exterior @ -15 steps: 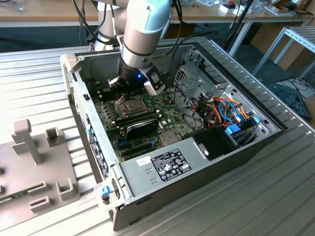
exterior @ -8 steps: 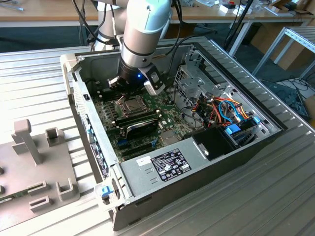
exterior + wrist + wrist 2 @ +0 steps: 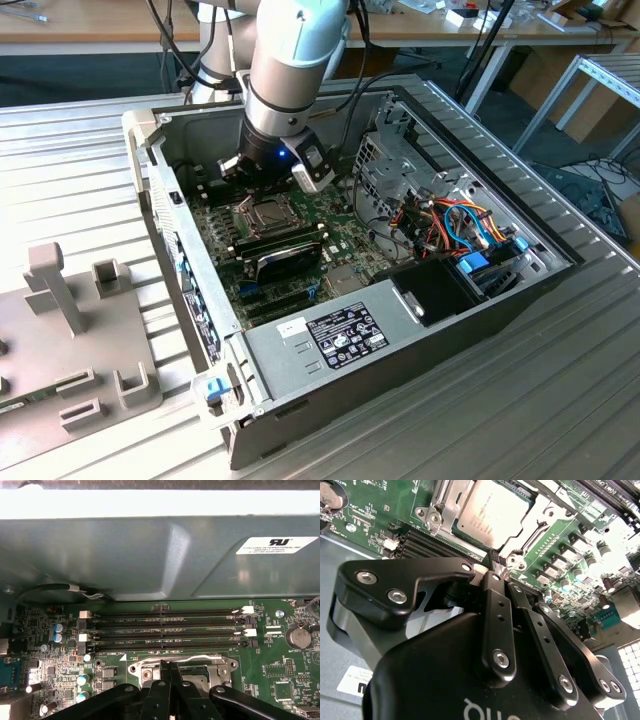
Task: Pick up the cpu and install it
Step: 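Install the first cpu locking lever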
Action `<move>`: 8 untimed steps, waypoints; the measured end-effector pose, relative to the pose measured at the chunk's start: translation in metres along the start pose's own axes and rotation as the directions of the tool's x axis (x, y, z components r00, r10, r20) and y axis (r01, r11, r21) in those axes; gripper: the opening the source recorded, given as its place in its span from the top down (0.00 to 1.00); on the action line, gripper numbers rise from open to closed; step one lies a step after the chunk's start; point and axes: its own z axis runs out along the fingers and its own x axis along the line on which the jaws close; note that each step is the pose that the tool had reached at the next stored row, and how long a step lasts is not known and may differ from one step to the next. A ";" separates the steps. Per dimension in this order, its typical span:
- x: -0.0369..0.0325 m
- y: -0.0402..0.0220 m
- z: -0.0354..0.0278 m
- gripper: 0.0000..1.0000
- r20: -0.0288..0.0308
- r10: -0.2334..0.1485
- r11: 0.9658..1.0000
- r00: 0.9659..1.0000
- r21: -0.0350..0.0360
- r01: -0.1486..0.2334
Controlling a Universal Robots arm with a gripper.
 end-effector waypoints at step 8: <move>-0.0002 -0.0046 -0.0010 0.89 0.000 0.000 1.000 1.000 0.000 0.000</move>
